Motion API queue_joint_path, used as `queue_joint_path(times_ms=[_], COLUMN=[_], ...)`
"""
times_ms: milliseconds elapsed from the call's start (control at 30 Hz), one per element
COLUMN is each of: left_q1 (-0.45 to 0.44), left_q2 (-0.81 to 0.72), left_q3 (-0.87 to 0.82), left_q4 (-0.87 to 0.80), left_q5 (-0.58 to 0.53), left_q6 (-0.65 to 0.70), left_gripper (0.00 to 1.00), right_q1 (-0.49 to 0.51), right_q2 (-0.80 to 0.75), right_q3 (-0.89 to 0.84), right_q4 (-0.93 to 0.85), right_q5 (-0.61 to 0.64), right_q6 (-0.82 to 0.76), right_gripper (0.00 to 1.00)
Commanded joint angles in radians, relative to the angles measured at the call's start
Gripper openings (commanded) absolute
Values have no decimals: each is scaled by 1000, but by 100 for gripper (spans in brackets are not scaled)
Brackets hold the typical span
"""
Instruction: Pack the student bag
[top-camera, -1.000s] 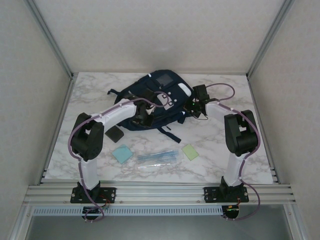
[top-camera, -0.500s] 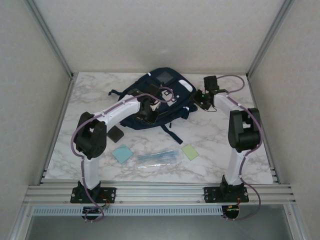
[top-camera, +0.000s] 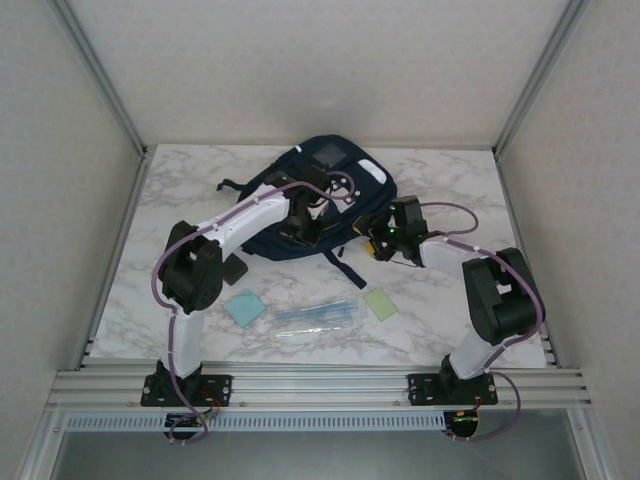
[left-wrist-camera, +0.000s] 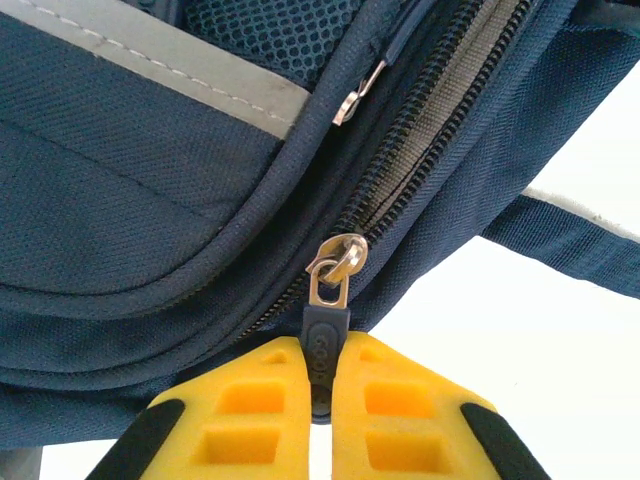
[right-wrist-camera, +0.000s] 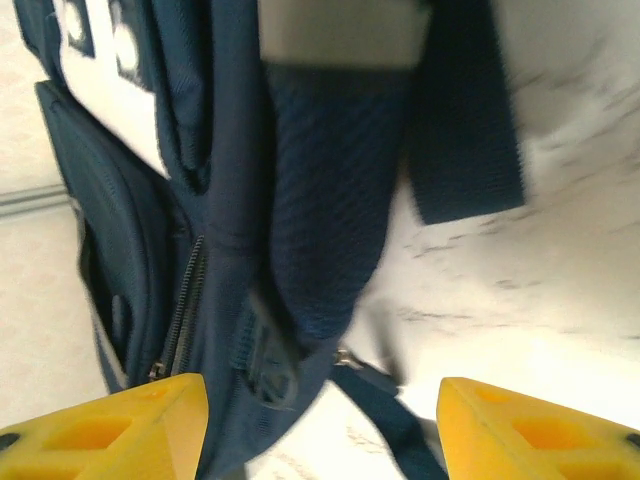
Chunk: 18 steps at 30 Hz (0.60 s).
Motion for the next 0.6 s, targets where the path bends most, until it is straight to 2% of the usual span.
queue_joint_path(times_ms=[0, 100, 167, 300, 467, 567], left_q1=[-25, -28, -30, -31, -31, -29], left_q2=[-17, -24, -28, -30, -40, -45], left_q3=[21, 10, 3, 0, -17, -32], left_q4=[-7, -1, 2, 0, -28, -57], left_q5=[49, 52, 56, 62, -11, -86], left_q6=[-14, -20, -23, -22, -9, 3], left_gripper=[0, 0, 0, 0, 0, 0], right_q1=[50, 98, 122, 146, 124, 96], right_q2=[59, 137, 187, 267, 244, 190], right_q3=[5, 21, 57, 93, 56, 49], right_q4=[247, 373, 395, 382, 306, 202], right_q5=[42, 66, 72, 104, 198, 250], right_q6=[146, 189, 203, 221, 138, 40], right_gripper=[62, 61, 59, 40, 1, 0])
